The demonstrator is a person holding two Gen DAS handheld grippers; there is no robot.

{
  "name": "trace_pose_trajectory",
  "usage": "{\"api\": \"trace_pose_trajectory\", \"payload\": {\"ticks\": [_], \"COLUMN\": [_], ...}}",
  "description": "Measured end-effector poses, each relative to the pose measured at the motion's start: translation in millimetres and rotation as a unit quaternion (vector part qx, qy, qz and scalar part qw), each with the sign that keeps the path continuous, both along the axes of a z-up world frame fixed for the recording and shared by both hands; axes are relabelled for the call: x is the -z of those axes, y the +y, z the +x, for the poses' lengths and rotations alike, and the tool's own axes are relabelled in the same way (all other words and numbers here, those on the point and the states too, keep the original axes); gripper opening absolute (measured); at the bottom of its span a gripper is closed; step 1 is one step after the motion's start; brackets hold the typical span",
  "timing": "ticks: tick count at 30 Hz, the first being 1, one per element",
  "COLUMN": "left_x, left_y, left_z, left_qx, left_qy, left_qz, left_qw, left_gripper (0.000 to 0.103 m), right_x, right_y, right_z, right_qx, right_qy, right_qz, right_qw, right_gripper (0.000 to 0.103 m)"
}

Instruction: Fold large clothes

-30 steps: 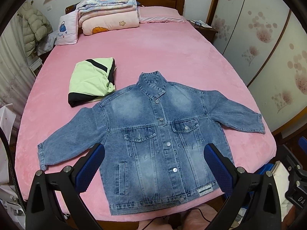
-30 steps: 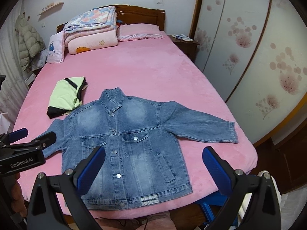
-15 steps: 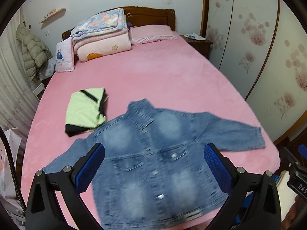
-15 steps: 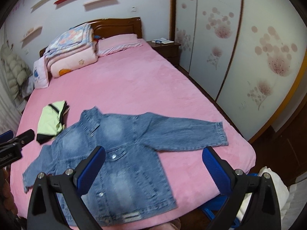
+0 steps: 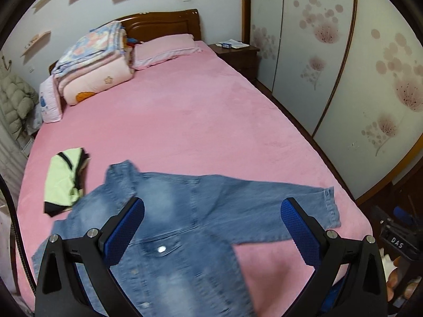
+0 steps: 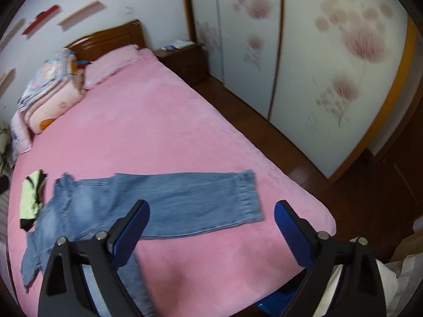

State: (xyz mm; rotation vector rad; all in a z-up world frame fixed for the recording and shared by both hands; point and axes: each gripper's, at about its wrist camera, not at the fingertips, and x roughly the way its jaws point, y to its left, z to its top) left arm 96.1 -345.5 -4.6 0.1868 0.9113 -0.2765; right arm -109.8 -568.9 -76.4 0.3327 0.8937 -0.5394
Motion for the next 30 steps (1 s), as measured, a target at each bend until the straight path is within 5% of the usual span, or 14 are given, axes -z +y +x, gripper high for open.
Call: {"api": "trace_pose_trajectory", "payload": {"ticks": [7, 16, 21, 24, 27, 30], "left_x": [73, 129, 138, 140, 139, 135], "left_y": [-76, -114, -113, -111, -107, -102], "left_z": [33, 44, 44, 45, 47, 47], "left_qx": [0.020, 0.035, 0.036, 0.032, 0.029, 0.027], "left_qy": [0.028, 0.084, 0.095, 0.100, 0.103, 0.101], "left_qz": [0.027, 0.039, 0.043, 0.041, 0.037, 0.030], "left_qw": [0.9990, 0.9951, 0.9939, 0.9936, 0.9936, 0.9940], "left_gripper": [0.103, 0.103, 0.103, 0.103, 0.103, 0.103], "right_x": [114, 226, 253, 258, 254, 242], "right_y": [-99, -148, -148, -144, -147, -140], "right_z": [17, 22, 33, 39, 42, 46], "right_qx": [0.031, 0.060, 0.051, 0.050, 0.039, 0.025], "right_qy": [0.055, 0.087, 0.086, 0.095, 0.075, 0.067], "right_qz": [0.092, 0.228, 0.275, 0.271, 0.287, 0.277], "right_qw": [0.994, 0.968, 0.956, 0.957, 0.954, 0.958], "right_gripper": [0.088, 0.068, 0.054, 0.040, 0.013, 0.005]}}
